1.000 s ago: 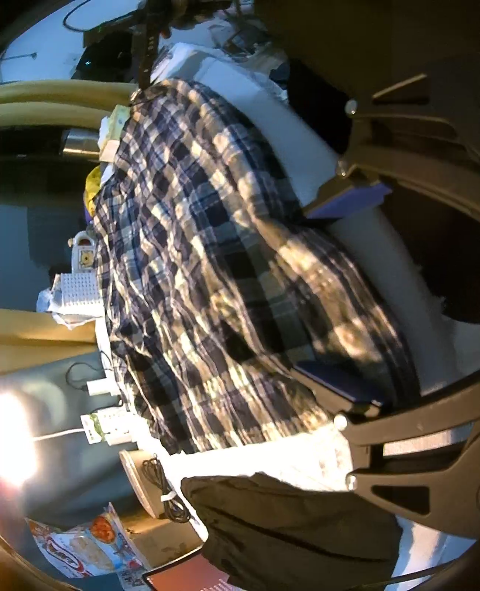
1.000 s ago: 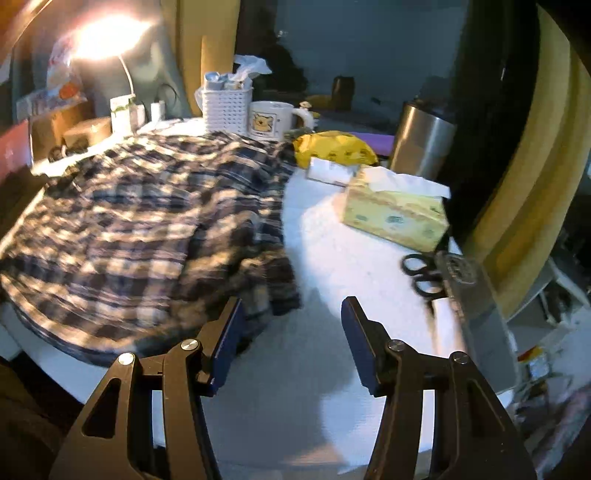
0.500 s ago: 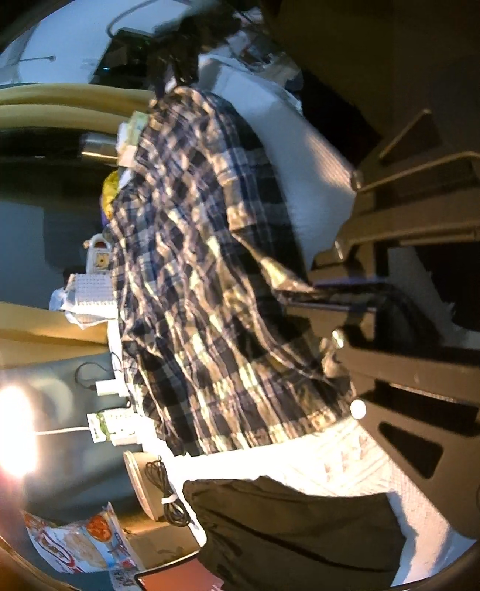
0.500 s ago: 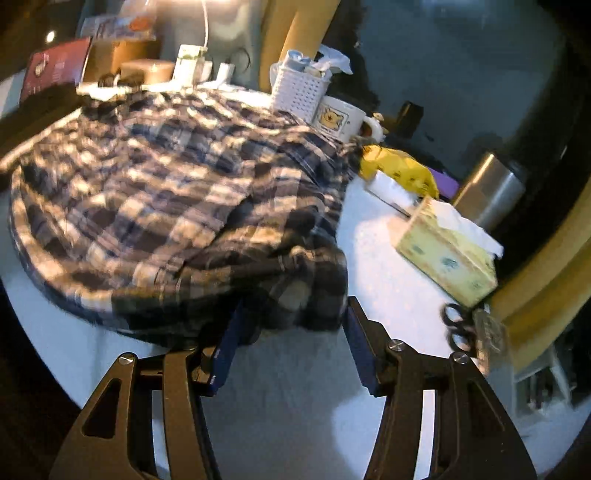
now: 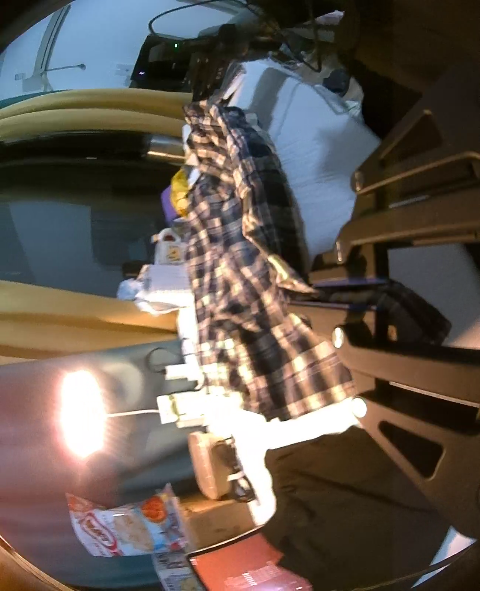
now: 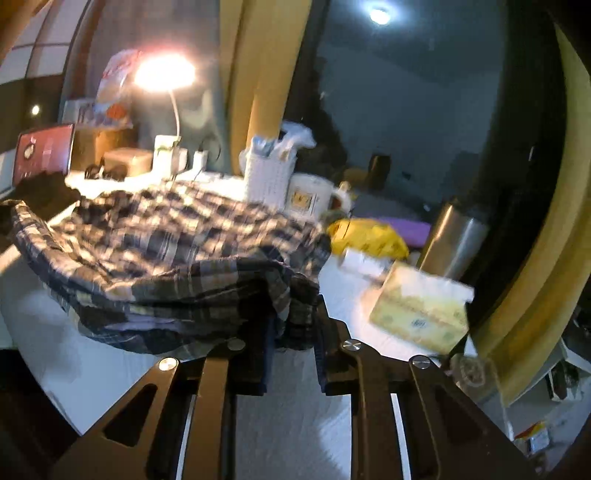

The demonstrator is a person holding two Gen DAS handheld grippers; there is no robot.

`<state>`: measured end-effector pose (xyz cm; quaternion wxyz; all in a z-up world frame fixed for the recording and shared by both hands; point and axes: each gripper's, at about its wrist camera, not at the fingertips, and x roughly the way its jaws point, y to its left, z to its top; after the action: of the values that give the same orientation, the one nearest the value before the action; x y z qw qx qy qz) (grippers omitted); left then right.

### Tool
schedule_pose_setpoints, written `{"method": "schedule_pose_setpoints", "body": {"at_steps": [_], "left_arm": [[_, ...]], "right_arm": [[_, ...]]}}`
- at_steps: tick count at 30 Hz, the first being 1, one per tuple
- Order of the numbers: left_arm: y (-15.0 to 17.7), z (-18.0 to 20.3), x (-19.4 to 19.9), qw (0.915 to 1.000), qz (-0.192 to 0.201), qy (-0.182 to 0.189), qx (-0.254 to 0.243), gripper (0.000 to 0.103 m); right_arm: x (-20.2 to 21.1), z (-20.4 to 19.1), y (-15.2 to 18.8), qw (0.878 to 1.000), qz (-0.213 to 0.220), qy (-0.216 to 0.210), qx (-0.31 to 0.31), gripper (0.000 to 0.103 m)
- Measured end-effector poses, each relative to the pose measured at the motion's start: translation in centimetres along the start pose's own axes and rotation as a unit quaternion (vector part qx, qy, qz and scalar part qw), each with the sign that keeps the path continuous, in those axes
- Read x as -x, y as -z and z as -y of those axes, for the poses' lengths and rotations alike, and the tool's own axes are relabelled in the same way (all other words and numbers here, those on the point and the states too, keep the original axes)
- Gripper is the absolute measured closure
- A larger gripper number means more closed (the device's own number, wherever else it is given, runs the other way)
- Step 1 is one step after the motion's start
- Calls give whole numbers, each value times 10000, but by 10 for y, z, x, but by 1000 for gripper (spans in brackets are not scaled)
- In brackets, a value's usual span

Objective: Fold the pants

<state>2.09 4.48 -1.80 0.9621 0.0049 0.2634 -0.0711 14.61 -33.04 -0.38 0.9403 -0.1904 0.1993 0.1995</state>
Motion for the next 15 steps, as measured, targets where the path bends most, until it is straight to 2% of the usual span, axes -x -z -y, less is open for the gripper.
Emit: {"method": "schedule_pose_setpoints", "body": {"at_steps": [3, 8, 15], "left_arm": [[-20, -10, -4, 9997, 186, -72, -127, 96], [-60, -26, -16, 9982, 560, 29, -202, 96], [-103, -28, -50, 9952, 722, 99, -651, 96]], "right_arm": [[2, 3, -12, 9998, 178, 7, -95, 86], [-5, 16, -29, 9988, 334, 35, -354, 86], [-29, 31, -51, 9961, 489, 212, -700, 86]]}}
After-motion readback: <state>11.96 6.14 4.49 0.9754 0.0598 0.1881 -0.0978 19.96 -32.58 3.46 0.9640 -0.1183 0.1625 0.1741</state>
